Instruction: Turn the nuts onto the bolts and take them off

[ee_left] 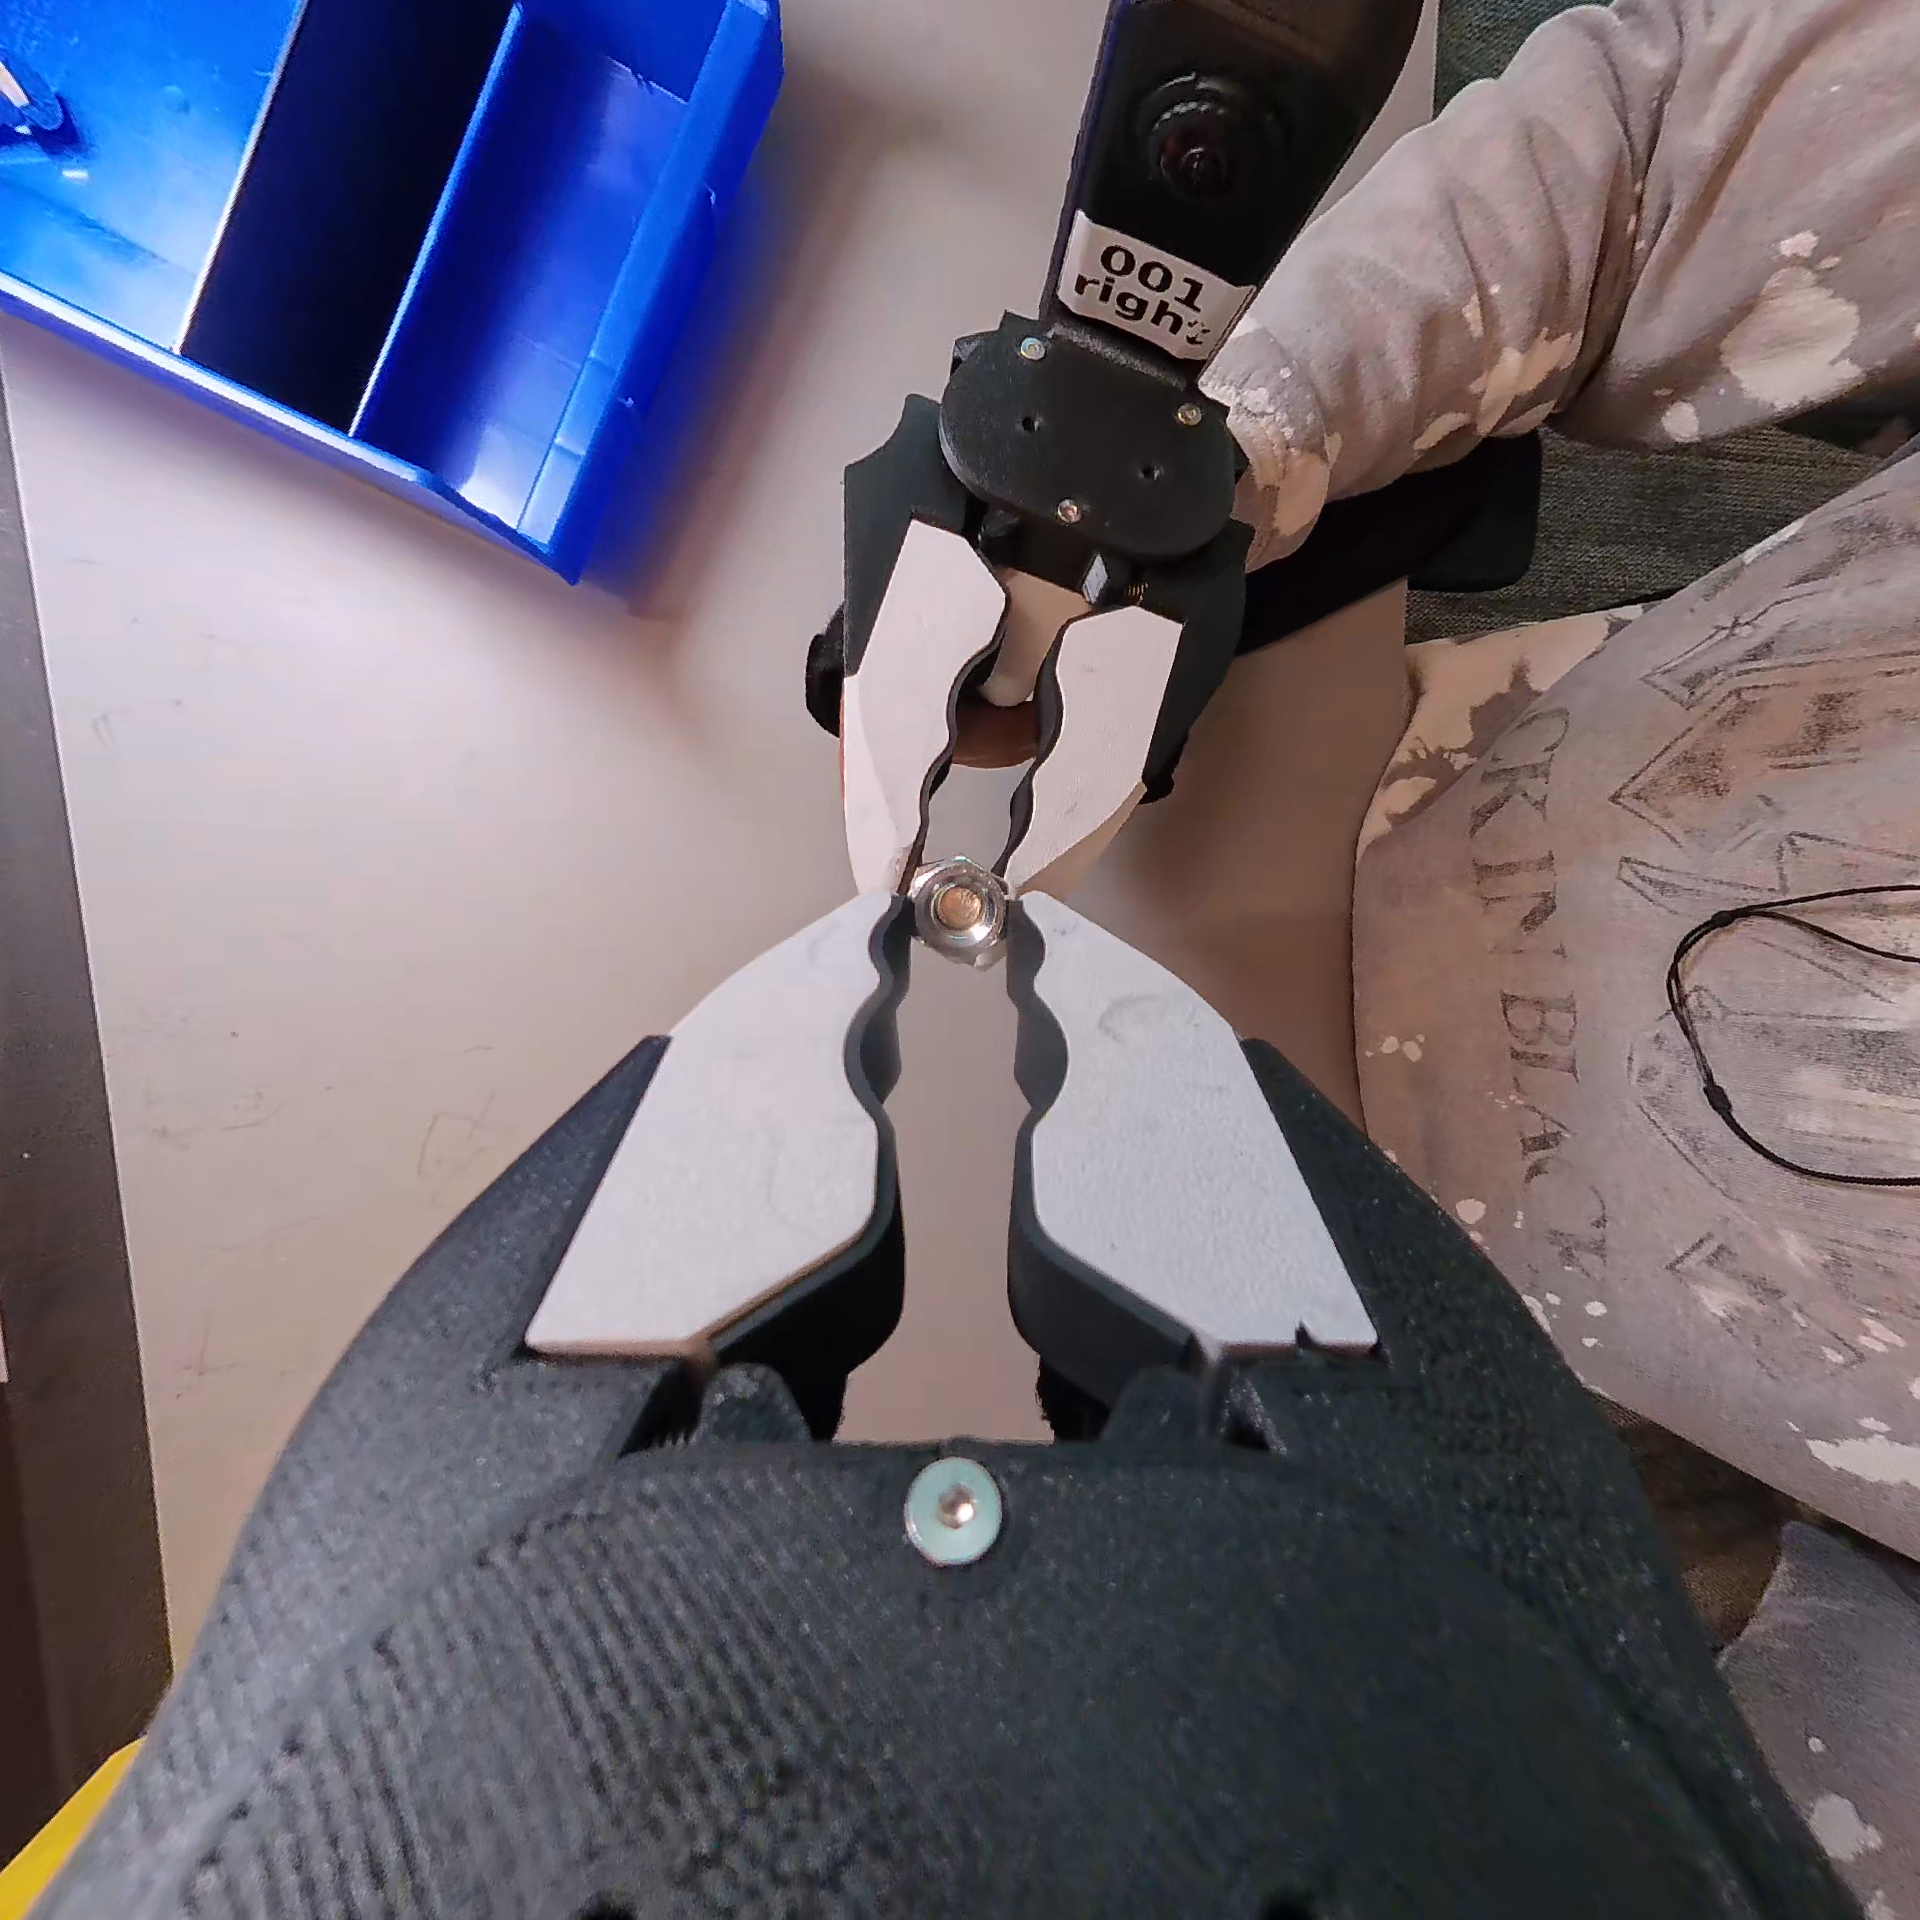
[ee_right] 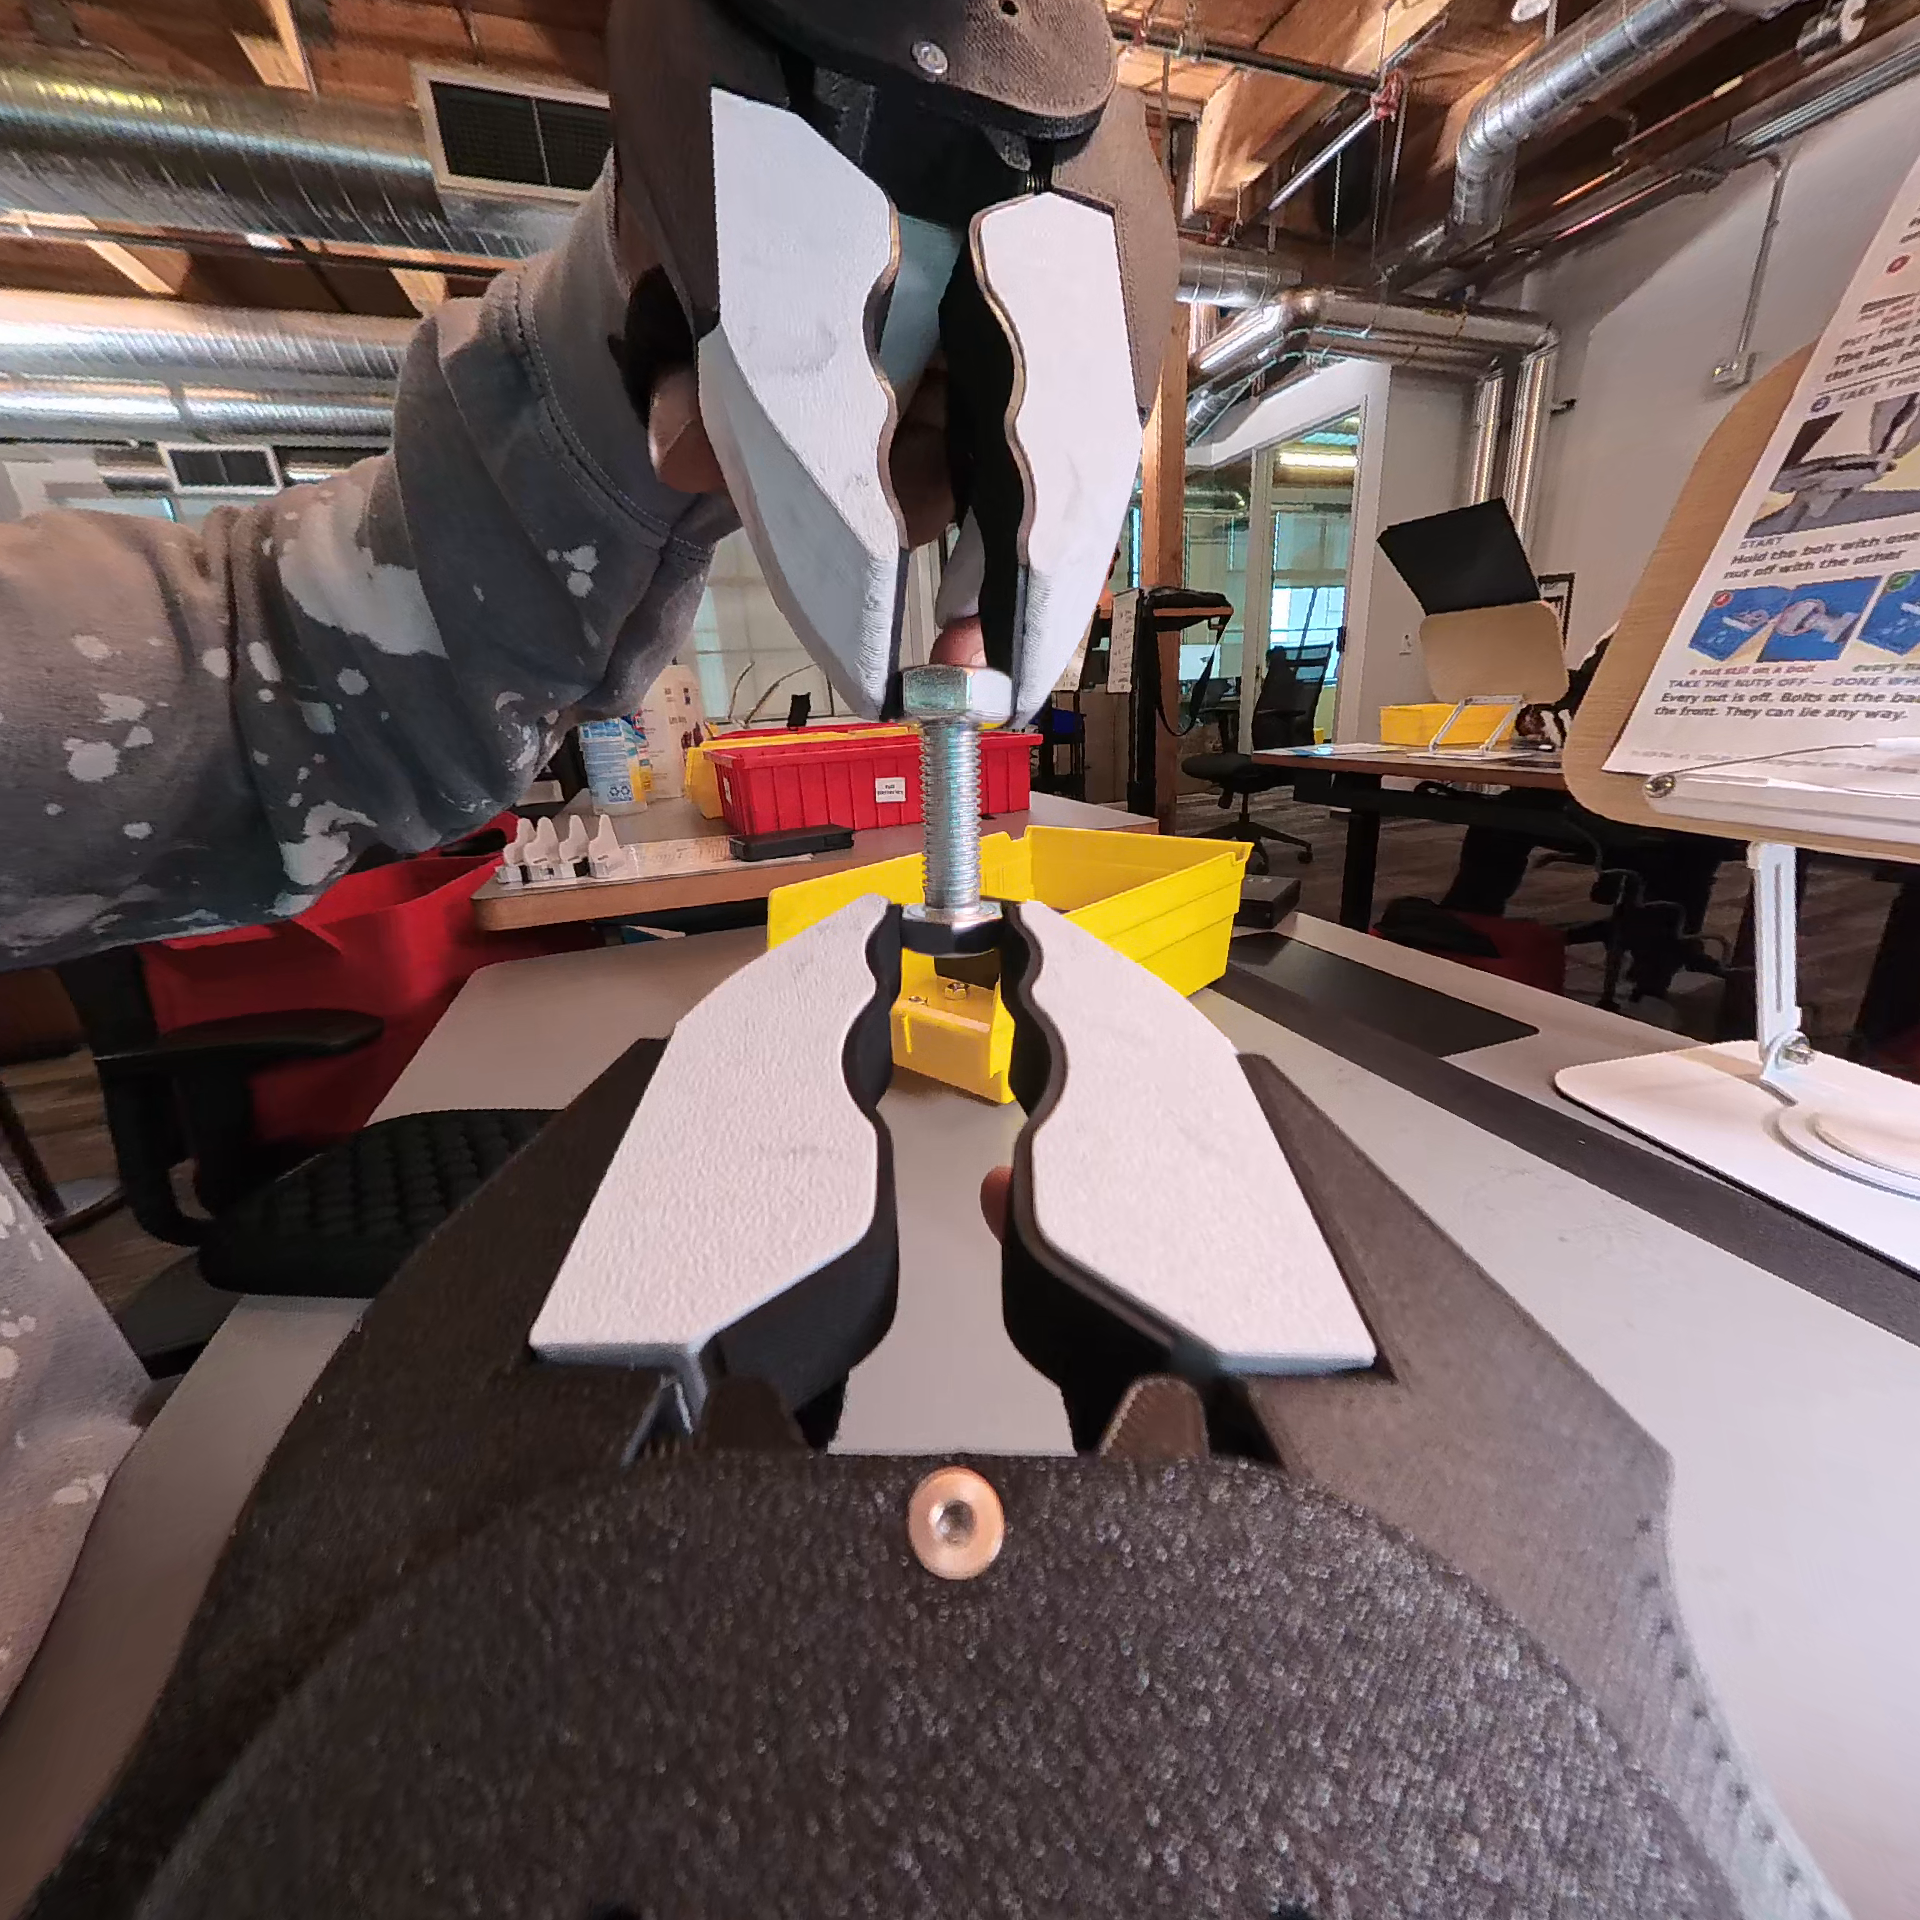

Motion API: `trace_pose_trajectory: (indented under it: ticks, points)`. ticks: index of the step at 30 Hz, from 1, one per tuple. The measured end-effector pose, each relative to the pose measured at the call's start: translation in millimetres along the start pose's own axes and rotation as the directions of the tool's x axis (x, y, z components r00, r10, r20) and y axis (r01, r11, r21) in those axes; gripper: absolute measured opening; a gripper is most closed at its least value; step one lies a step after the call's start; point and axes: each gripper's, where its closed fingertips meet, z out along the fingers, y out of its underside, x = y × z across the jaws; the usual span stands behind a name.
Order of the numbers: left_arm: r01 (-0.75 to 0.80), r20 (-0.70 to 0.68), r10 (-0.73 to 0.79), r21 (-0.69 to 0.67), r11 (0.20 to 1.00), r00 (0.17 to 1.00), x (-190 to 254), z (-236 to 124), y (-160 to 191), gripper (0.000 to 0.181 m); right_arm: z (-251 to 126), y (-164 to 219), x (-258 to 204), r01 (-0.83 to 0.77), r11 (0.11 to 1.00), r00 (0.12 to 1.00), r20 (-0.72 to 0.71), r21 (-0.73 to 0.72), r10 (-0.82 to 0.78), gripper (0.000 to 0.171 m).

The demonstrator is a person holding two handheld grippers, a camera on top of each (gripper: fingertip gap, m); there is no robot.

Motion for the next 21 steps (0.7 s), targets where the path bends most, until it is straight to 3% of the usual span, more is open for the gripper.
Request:
trace_pose_trajectory:
  ticks: [12,16,21]
  points:
    - [-0.008,0.022,0.006,0.089,0.996,1.000,0,-5,0,0.029,1,2,-1,-0.017,1.000,1.000,0.004,0.004,0.017,0.018]
    - [-0.014,0.037,0.004,0.271,0.963,0.999,-2,-15,-5,0.030,0,0,1,-0.015,1.000,1.000,0.001,0.013,0.015,0.018]
    - [-0.064,0.132,-0.016,0.580,0.812,0.991,-11,-27,-10,0.029,-4,-6,8,-0.006,1.000,1.000,-0.026,0.027,0.006,0.018]
